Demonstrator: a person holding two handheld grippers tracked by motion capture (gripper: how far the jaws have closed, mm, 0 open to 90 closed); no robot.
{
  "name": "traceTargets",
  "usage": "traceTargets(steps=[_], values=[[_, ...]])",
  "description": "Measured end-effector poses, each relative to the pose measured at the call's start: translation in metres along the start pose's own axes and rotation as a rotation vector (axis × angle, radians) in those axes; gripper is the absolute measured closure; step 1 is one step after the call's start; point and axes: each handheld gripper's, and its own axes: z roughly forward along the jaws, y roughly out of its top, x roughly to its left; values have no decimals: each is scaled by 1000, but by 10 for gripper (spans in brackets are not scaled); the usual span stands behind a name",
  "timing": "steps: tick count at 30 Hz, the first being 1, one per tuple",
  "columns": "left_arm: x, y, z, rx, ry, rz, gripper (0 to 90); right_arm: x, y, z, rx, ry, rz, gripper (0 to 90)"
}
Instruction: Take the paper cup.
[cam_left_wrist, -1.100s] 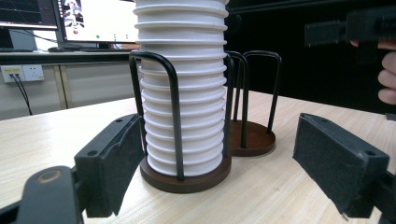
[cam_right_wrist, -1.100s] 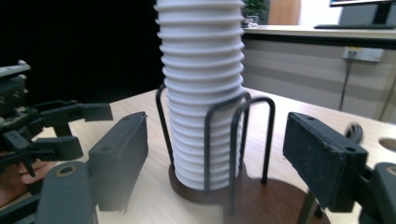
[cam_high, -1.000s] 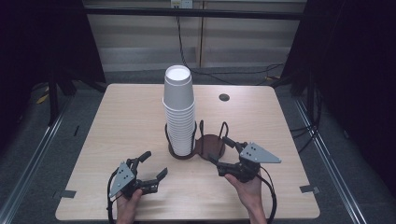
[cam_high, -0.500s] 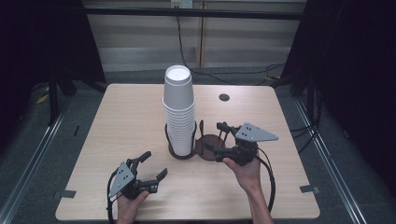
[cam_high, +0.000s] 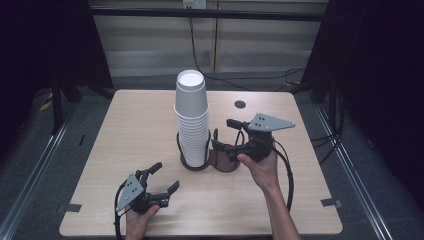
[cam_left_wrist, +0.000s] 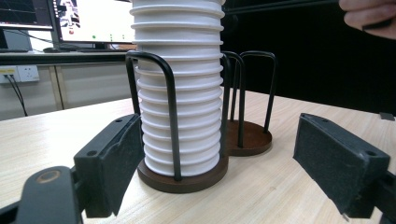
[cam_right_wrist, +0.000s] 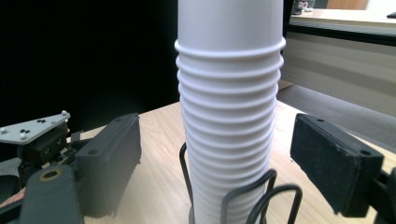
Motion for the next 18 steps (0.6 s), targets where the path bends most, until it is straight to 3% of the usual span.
traceTargets(steps=[6, 18], values=[[0, 0, 0, -6, 0, -8, 155, -3, 20, 8, 25, 14, -34, 143], [0, 0, 0, 0, -1, 0, 154, -10, 48, 18, 81, 56, -48, 134]])
